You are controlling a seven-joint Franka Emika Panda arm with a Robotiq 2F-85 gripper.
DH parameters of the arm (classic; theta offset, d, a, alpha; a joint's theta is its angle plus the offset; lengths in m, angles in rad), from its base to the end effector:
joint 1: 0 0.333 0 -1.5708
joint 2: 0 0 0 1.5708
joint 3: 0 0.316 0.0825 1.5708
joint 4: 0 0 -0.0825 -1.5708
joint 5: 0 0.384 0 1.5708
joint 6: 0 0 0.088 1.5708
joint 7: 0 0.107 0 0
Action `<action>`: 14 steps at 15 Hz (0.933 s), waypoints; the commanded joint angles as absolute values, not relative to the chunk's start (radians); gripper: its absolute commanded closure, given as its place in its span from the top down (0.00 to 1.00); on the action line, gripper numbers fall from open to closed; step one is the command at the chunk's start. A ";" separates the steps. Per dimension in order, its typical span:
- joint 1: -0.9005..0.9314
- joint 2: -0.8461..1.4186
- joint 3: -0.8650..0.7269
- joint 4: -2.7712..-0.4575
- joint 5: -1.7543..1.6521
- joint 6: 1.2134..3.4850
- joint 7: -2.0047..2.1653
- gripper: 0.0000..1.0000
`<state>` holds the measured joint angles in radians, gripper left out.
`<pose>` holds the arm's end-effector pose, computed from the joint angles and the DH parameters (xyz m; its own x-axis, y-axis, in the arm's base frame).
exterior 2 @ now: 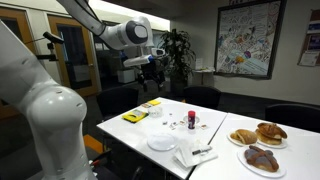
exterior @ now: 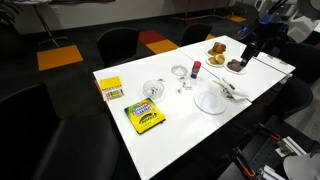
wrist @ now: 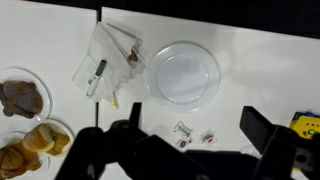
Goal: Lay the brown bottle down
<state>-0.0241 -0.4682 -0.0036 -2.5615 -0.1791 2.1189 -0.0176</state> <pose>0.3957 -0.0191 0.4280 0.9964 0.0829 0.0158 0.0795 -0.9850 0.1531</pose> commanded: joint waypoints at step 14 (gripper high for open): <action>-0.075 -0.419 -0.052 -2.560 -0.223 2.191 -0.026 1.00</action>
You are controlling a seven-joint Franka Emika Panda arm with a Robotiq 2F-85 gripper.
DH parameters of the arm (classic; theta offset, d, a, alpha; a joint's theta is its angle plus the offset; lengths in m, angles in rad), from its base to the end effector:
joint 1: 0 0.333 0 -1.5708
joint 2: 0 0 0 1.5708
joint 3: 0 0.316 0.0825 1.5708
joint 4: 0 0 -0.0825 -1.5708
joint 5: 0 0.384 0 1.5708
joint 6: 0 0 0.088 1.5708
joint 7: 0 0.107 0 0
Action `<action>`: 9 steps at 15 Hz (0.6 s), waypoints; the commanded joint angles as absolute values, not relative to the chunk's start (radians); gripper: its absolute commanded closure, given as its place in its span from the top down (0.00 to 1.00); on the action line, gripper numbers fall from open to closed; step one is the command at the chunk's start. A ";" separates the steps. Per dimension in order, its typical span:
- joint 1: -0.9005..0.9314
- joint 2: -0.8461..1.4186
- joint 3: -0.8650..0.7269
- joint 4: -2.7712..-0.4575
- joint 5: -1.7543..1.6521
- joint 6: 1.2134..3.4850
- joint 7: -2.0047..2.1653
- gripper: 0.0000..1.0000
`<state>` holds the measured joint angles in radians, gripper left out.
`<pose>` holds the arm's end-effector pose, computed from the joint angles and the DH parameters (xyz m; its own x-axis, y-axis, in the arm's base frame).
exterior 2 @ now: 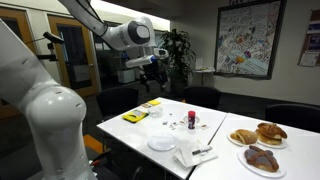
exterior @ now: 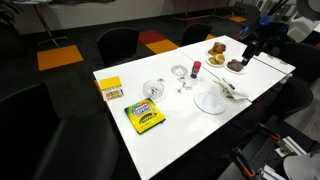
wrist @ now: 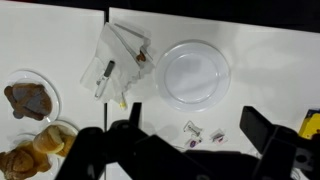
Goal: Lay the brown bottle down
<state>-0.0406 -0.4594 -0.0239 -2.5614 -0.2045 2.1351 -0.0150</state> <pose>0.3973 -0.0345 0.4260 0.9979 0.0613 0.0221 0.0569 -0.9846 0.1650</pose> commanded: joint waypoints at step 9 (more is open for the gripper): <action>-0.093 -0.250 -0.159 -2.505 -0.226 2.512 -0.236 1.00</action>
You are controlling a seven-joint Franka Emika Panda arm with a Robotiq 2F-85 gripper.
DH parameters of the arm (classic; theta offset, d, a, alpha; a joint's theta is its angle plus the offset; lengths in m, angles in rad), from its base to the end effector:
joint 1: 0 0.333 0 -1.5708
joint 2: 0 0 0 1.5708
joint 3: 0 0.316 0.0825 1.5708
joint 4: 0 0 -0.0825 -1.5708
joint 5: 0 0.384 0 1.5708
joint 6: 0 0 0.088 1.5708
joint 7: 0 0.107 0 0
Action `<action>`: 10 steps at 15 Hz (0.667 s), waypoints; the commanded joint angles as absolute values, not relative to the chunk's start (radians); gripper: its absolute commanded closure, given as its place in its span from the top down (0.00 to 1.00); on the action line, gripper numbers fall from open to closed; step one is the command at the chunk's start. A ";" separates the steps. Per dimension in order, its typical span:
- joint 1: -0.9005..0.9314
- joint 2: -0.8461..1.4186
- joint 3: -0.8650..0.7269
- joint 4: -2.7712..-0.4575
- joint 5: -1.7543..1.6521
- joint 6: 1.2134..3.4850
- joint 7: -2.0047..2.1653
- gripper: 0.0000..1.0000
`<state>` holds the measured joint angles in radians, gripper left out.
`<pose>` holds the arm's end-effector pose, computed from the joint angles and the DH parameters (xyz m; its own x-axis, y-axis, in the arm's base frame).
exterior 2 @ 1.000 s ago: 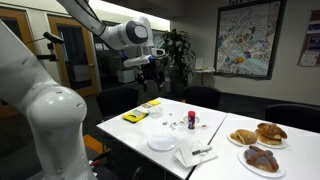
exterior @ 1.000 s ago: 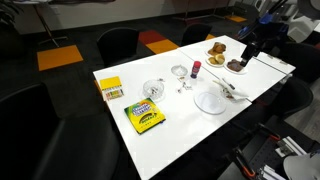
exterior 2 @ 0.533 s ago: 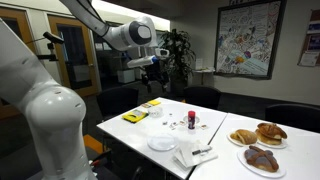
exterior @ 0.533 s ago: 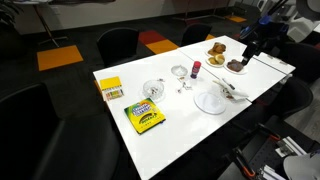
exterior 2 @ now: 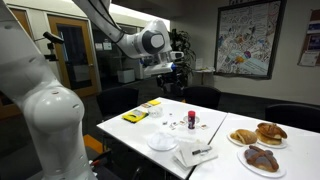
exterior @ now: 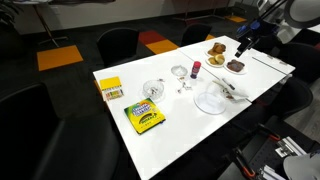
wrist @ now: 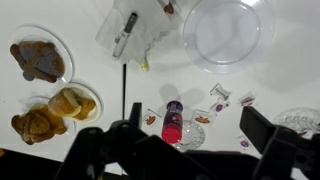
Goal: Lay the brown bottle down
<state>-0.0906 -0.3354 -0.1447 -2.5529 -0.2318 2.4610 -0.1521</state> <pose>0.4294 -0.1028 0.4088 0.9736 0.0976 0.2063 0.0626 -0.9835 0.1697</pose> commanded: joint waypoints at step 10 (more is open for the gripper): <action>-0.101 -0.270 -0.144 -2.517 -0.226 2.496 -0.212 1.00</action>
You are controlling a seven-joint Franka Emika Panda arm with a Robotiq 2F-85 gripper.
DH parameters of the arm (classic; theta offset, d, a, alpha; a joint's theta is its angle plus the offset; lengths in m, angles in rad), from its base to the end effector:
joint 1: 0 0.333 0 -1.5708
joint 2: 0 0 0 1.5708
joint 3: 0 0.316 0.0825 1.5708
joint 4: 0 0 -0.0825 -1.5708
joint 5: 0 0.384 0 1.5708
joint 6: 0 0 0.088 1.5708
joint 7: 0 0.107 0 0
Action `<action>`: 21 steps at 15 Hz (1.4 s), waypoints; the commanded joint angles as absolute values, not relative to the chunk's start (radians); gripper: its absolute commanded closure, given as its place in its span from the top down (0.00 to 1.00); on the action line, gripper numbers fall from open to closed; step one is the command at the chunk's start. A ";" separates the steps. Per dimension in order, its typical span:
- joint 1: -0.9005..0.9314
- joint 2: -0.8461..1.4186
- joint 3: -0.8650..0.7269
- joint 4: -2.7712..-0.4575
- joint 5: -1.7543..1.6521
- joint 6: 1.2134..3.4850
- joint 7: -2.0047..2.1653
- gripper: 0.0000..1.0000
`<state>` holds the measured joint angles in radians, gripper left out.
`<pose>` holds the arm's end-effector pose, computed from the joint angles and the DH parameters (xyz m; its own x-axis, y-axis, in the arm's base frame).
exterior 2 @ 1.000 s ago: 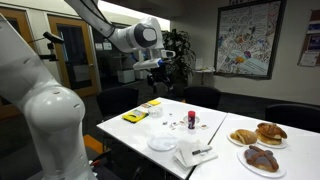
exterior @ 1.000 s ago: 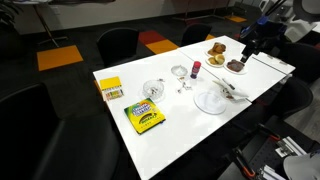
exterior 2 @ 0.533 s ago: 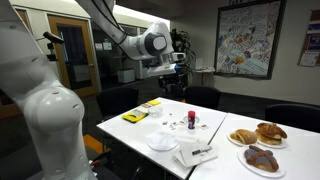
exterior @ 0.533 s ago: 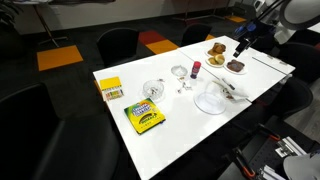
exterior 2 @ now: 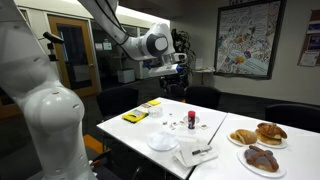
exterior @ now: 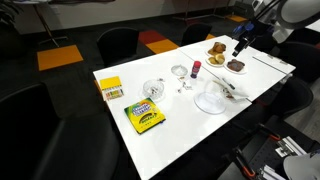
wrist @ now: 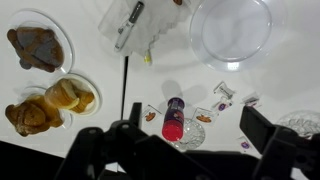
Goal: Lay the brown bottle down
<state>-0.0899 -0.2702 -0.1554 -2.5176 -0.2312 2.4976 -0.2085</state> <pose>0.4447 -0.1101 0.4000 0.9683 0.1470 0.2018 0.1100 -0.9768 0.1836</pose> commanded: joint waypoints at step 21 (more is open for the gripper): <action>-0.203 0.284 -0.097 -2.160 0.422 2.785 -1.009 1.00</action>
<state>-0.1327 0.1929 -0.1723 -2.2593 0.2504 2.7923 -0.8270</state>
